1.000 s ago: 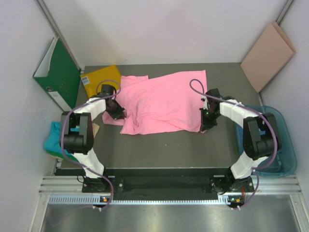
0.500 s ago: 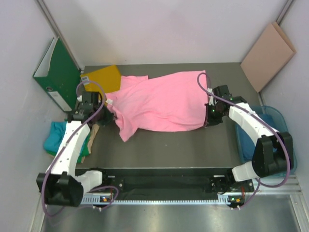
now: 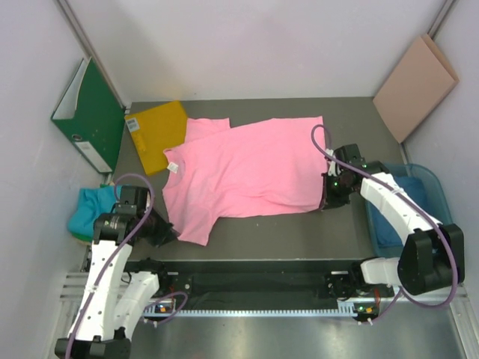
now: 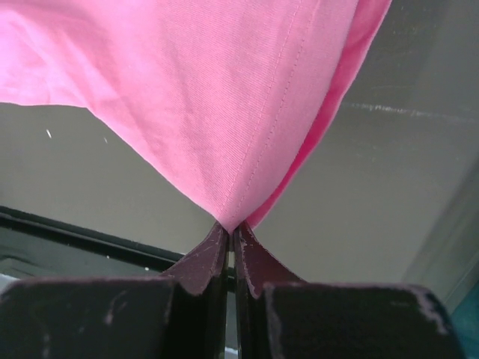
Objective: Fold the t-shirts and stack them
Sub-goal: Fold the flattened tshirt in 1/3 of the way
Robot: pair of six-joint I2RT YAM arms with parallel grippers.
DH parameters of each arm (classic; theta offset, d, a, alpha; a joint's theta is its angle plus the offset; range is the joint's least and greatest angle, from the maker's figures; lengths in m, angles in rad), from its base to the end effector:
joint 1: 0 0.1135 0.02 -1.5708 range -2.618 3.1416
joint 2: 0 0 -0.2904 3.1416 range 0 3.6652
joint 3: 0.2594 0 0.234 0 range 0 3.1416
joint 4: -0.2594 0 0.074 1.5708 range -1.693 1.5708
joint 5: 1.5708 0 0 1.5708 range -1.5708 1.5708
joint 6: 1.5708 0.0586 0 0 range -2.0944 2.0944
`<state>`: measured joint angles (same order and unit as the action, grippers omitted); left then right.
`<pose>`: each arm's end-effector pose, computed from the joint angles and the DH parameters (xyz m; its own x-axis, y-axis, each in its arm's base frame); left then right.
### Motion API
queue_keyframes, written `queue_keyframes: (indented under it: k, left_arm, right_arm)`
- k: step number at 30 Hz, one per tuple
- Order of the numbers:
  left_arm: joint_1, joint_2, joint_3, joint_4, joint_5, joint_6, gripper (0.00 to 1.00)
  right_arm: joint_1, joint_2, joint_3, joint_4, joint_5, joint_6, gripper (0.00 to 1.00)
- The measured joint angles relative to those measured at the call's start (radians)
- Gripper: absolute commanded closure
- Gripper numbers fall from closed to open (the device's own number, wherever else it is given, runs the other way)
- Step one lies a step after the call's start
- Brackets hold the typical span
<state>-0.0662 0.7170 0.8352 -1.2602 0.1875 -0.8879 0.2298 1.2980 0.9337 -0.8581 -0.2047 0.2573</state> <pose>0.0724 -0.0158 0.2709 -0.6831 -0.7185 -0.1309 -0.6141 0.6621 -0.4295 0.2108 0.0616 0.2452 -0.9590 0.0316 -0.2815 -0.0481 0.9612 0.2716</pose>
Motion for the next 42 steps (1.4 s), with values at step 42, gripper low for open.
queue_keyframes:
  k: [42]
  left_arm:
    - [0.007,0.743,0.348,0.472,-0.055,0.087,1.0]
  right_arm:
    - [-0.226,0.349,0.355,0.045,-0.082,-0.031,0.98]
